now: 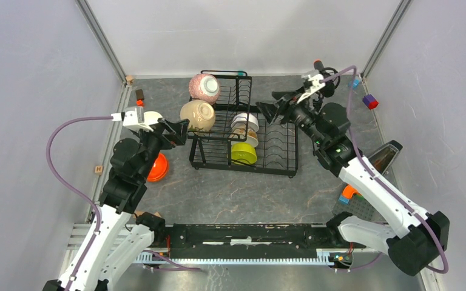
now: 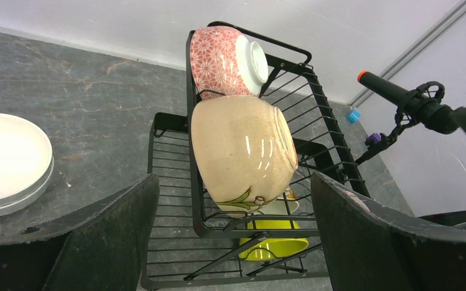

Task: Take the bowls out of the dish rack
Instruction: Pick up the bowl from the dish rack.

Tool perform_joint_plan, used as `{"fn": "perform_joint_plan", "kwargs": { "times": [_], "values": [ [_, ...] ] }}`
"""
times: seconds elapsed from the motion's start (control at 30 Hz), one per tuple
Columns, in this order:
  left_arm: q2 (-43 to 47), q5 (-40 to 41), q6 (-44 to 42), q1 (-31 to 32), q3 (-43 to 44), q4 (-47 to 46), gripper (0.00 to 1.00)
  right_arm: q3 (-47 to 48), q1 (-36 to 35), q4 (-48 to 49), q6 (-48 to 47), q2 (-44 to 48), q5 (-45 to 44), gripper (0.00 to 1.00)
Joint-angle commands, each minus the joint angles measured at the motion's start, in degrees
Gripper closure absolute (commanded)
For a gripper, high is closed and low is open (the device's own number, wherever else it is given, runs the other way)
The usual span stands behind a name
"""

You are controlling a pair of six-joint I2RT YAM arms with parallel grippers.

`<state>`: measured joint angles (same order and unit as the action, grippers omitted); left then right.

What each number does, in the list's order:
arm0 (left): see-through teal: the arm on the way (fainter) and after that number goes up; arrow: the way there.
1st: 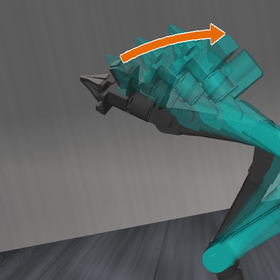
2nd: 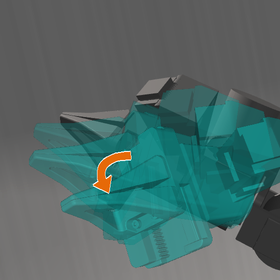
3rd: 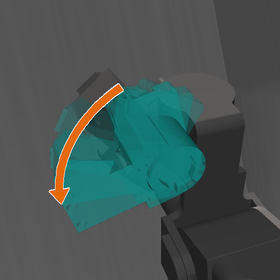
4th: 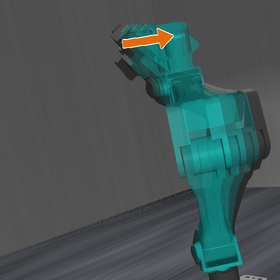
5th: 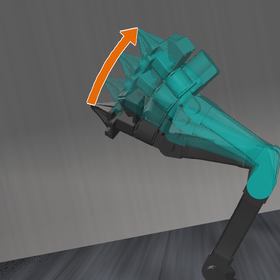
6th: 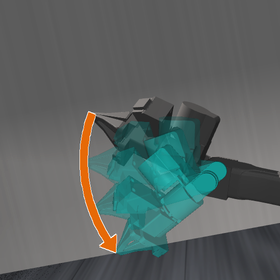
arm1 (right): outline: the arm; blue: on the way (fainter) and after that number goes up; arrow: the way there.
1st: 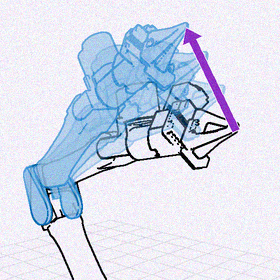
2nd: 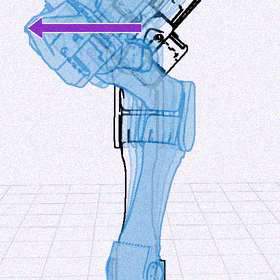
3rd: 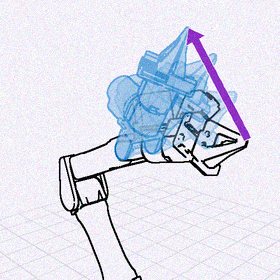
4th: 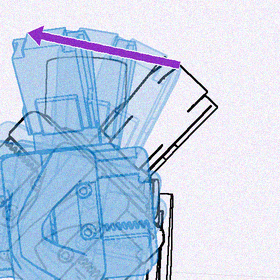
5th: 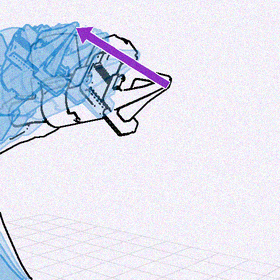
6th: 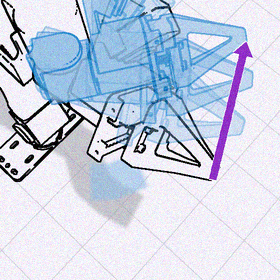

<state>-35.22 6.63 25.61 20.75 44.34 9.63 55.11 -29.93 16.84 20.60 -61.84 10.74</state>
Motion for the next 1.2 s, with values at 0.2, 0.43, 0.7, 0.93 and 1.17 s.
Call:
{"fn": "perform_joint_plan", "kwargs": {
  "times": [0.2,0.43,0.7,0.93,1.17],
  "values": [
    [-1.56,1.25,-2.81,0.23,-0.15,-1.93,0.00,3.72,-9.06,-6.60,-4.78,-4.02,-3.49,0.26],
    [-4.59,2.07,-1.70,0.23,3.97,2.22,0.00,-3.01,-9.19,-0.68,-1.70,-1.49,-4.61,0.25],
    [-9.53,-3.61,3.68,-0.09,13.04,7.66,0.05,-0.86,-9.48,4.42,4.12,-5.82,-0.58,0.26],
    [-11.86,-5.76,8.64,-1.75,14.55,7.58,0.10,2.35,-10.13,6.18,6.97,-10.17,0.80,0.26],
    [-10.95,-13.47,15.41,-12.62,11.58,8.61,0.11,8.50,-13.59,5.04,7.62,-17.19,-0.36,0.27]
  ]
}}
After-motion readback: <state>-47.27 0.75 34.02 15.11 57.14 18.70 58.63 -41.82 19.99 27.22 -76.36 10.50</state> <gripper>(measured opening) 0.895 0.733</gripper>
